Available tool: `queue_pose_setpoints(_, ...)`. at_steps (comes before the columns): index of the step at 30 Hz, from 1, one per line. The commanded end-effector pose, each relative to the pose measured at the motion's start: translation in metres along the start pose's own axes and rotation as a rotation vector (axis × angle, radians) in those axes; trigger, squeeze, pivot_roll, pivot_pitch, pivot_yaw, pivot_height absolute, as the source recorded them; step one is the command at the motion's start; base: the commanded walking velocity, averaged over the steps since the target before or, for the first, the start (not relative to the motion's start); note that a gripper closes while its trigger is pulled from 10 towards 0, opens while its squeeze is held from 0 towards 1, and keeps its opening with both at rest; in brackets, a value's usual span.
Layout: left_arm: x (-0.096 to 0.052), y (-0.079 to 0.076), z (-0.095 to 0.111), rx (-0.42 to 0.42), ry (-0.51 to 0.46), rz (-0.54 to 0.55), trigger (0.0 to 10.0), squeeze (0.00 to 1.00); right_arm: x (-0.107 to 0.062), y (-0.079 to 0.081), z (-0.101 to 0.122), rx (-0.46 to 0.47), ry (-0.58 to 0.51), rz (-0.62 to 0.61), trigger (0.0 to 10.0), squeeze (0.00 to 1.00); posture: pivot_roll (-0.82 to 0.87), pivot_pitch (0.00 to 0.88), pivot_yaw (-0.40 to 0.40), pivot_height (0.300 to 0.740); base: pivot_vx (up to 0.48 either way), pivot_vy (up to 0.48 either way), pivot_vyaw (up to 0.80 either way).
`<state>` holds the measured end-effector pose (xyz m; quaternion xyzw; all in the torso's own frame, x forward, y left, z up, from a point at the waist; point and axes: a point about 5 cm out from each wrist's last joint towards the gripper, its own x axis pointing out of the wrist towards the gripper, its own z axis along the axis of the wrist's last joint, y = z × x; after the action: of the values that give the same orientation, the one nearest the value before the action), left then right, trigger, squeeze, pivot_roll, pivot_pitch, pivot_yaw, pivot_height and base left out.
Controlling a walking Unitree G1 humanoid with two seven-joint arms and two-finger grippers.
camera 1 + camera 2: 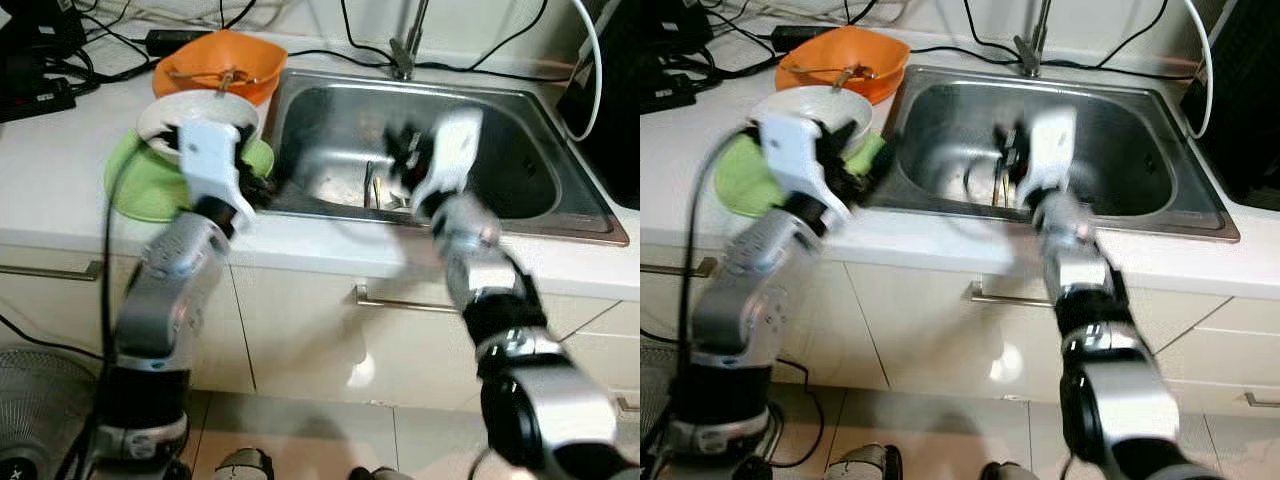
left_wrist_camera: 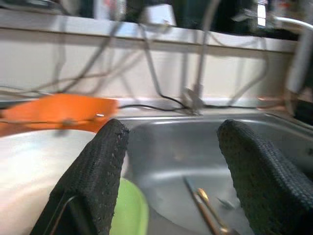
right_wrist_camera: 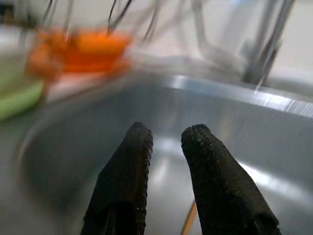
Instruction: Kitchen organization
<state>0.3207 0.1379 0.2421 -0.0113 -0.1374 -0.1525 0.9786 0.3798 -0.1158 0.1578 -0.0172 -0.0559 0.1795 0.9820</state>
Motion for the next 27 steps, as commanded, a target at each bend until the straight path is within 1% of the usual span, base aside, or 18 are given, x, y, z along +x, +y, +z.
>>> queue_pose_setpoints(1, 0.004, 0.005, 0.001, 0.016, -0.001, 0.041, 10.0, 0.00, 0.001, 0.003, 0.004, 0.004, -0.009, 0.015, 10.0, 0.00, 0.15, 0.103, -0.044, 0.740, 0.000, 0.000, 0.00)
queue_pose_setpoints(2, 0.004, 0.005, 0.001, 0.016, -0.001, 0.041, 10.0, 0.00, 0.001, 0.003, 0.004, 0.004, -0.009, 0.015, 10.0, 0.00, 0.15, 0.103, -0.044, 0.740, 0.000, 0.000, 0.00)
queue_pose_setpoints(3, 0.007, 0.016, 0.007, 0.016, -0.022, 0.121, 10.0, 0.00, -0.002, 0.008, 0.000, 0.016, -0.005, 0.025, 10.0, 0.00, 0.15, 0.105, -0.039, 0.740, 0.000, 0.000, 0.00)
queue_pose_setpoints(4, 0.009, 0.024, 0.010, 0.016, -0.034, 0.171, 10.0, 0.00, -0.003, 0.010, 0.000, 0.021, -0.003, 0.028, 10.0, 0.00, 0.15, 0.104, -0.036, 0.740, 0.000, 0.000, 0.00)
queue_pose_setpoints(5, 0.009, 0.024, 0.010, 0.016, -0.034, 0.171, 10.0, 0.00, -0.003, 0.010, 0.000, 0.021, -0.003, 0.028, 10.0, 0.00, 0.15, 0.104, -0.036, 0.740, 0.000, 0.000, 0.00)
queue_pose_setpoints(6, 0.011, 0.035, 0.015, 0.019, -0.044, 0.235, 10.0, 0.00, -0.004, 0.012, 0.000, 0.025, 0.001, 0.032, 10.0, 0.00, 0.15, 0.106, -0.035, 0.740, 0.000, 0.000, 0.00)
queue_pose_setpoints(7, 0.012, 0.039, 0.017, 0.022, -0.045, 0.257, 10.0, 0.00, -0.005, 0.012, 0.000, 0.025, 0.003, 0.033, 10.0, 0.00, 0.15, 0.106, -0.035, 0.740, 0.000, 0.000, 0.00)
queue_pose_setpoints(9, 0.014, 0.050, 0.019, 0.076, -0.032, 0.304, 10.0, 0.00, -0.005, 0.013, 0.000, 0.023, 0.008, 0.037, 10.0, 0.00, 0.15, 0.106, -0.035, 0.740, 0.000, 0.000, 0.00)
queue_pose_setpoints(11, 0.018, 0.062, 0.022, 0.092, -0.030, 0.343, 10.0, 0.00, -0.004, 0.013, 0.001, 0.018, 0.009, 0.037, 10.0, 0.00, 0.16, 0.106, -0.035, 0.740, 0.000, 0.000, 0.00)
queue_pose_setpoints(12, 0.019, 0.068, 0.025, 0.088, -0.033, 0.360, 10.0, 0.41, -0.004, 0.013, 0.002, 0.018, 0.007, 0.034, 10.0, 0.00, 0.15, 0.105, -0.032, 0.740, 0.000, 0.000, 0.00)
queue_pose_setpoints(13, 0.021, 0.076, 0.029, 0.084, -0.036, 0.384, 10.0, 1.00, -0.004, 0.012, 0.003, 0.017, 0.005, 0.029, 10.0, 0.00, 0.15, 0.105, -0.032, 0.740, 0.000, 0.000, 0.00)
queue_pose_setpoints(15, 0.021, 0.078, 0.029, 0.084, -0.037, 0.392, 10.0, 1.00, -0.004, 0.011, 0.003, 0.017, 0.004, 0.027, 10.0, 0.00, 0.15, 0.105, -0.032, 0.740, 0.000, 0.000, 0.00)
queue_pose_setpoints(20, 0.025, 0.092, 0.026, 0.090, 0.043, 0.431, 10.0, 1.00, -0.006, 0.009, 0.005, 0.017, 0.000, 0.011, 10.0, 0.00, 0.15, 0.103, -0.026, 0.740, 0.000, 0.000, 0.00)
queue_pose_setpoints(22, 0.024, 0.102, 0.021, 0.048, 0.088, 0.468, 10.0, 1.00, -0.007, 0.009, 0.005, 0.018, 0.003, 0.007, 10.0, 0.00, 0.15, 0.102, -0.024, 0.740, 0.000, 0.000, 0.00)
queue_pose_setpoints(23, 0.024, 0.102, 0.021, 0.048, 0.088, 0.468, 10.0, 1.00, -0.007, 0.009, 0.005, 0.018, 0.003, 0.007, 10.0, 0.00, 0.15, 0.102, -0.024, 0.740, 0.000, 0.000, 0.00)
queue_pose_setpoints(24, 0.023, 0.107, 0.015, 0.018, 0.146, 0.484, 10.0, 1.00, -0.008, 0.009, 0.004, 0.017, 0.009, 0.004, 10.0, 0.00, 0.15, 0.103, -0.025, 0.740, 0.000, 0.000, 0.00)
queue_pose_setpoints(26, 0.023, 0.110, 0.013, 0.002, 0.167, 0.488, 10.0, 1.00, -0.008, 0.009, 0.003, 0.015, 0.013, 0.001, 10.0, 0.00, 0.15, 0.104, -0.024, 0.740, 0.000, 0.000, 0.00)
queue_pose_setpoints(27, 0.023, 0.113, 0.011, -0.029, 0.195, 0.490, 10.0, 1.00, -0.008, 0.009, 0.002, 0.015, 0.014, 0.001, 10.0, 0.00, 0.16, 0.104, -0.024, 0.740, 0.000, 0.000, 0.00)
